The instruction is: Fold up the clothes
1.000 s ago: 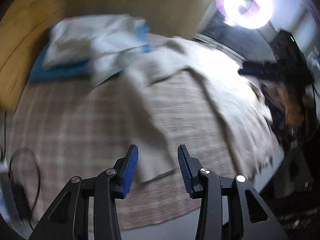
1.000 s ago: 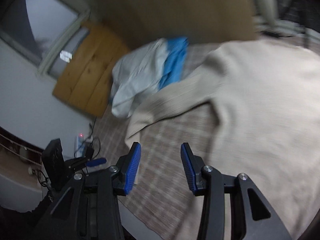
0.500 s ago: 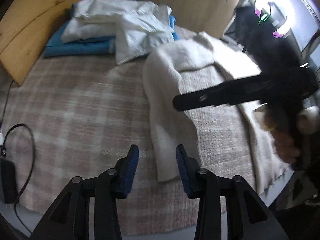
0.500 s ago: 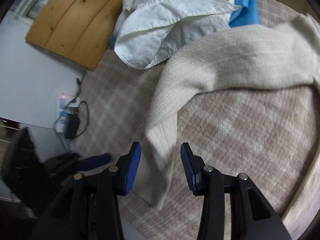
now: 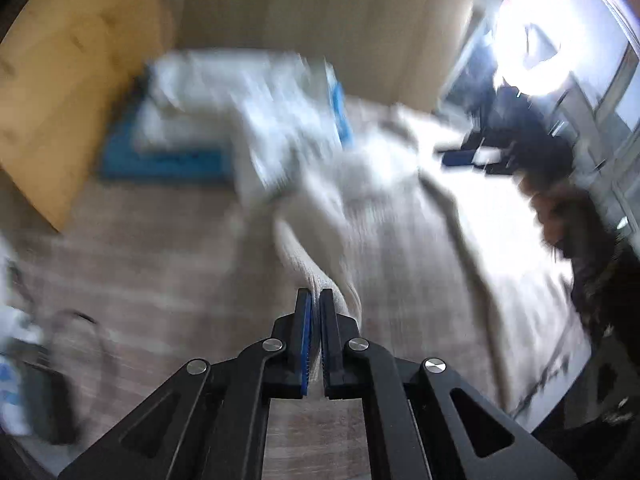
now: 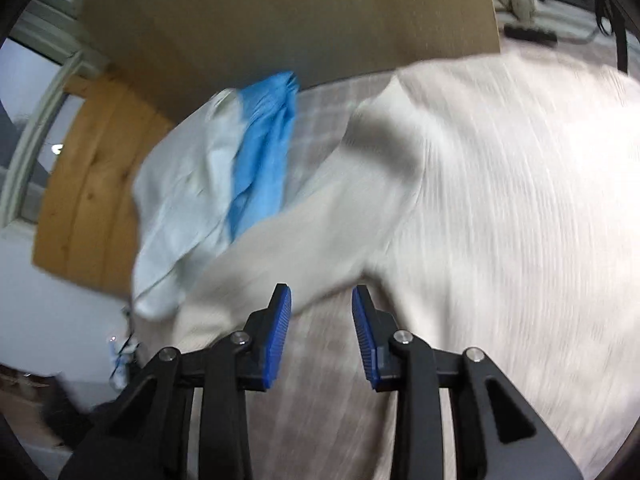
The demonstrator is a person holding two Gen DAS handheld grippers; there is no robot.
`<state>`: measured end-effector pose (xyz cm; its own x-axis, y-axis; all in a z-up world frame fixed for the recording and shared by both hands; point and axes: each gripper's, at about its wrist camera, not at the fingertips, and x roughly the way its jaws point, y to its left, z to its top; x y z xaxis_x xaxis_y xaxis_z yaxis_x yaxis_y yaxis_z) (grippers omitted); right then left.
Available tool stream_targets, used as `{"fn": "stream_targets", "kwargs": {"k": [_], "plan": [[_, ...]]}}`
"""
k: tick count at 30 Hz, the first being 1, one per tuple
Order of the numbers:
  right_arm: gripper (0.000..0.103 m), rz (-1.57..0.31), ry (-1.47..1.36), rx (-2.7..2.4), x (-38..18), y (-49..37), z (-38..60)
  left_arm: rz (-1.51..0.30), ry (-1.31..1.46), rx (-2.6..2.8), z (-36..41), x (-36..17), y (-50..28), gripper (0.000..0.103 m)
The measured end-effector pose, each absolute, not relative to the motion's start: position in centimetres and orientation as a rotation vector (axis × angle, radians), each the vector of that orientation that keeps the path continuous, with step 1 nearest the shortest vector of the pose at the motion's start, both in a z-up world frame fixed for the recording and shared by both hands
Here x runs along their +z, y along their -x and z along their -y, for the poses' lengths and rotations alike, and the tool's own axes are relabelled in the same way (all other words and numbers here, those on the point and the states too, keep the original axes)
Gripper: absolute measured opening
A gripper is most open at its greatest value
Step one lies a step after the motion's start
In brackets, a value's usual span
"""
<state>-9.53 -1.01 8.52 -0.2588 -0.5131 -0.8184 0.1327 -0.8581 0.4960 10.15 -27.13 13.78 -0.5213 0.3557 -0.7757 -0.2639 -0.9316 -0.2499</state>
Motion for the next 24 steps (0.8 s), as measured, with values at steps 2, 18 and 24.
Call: {"fn": "stream_targets", "kwargs": {"k": [2,18,24], "plan": [[0.032,0.424,-1.606,-2.207,7.7,11.4,1.4,0.175,1.214,2.513,28.9,16.7,-10.2,0.003],[0.032,0.44,-1.498,-2.247,15.4,7.1,-5.4,0.129,0.966,2.343,20.5,24.5,-11.0,0.003],[0.033,0.479,-1.443,-2.256,19.7,3.1,-16.0,0.004,0.908,2.168,7.3,24.8,-15.0,0.003]]}}
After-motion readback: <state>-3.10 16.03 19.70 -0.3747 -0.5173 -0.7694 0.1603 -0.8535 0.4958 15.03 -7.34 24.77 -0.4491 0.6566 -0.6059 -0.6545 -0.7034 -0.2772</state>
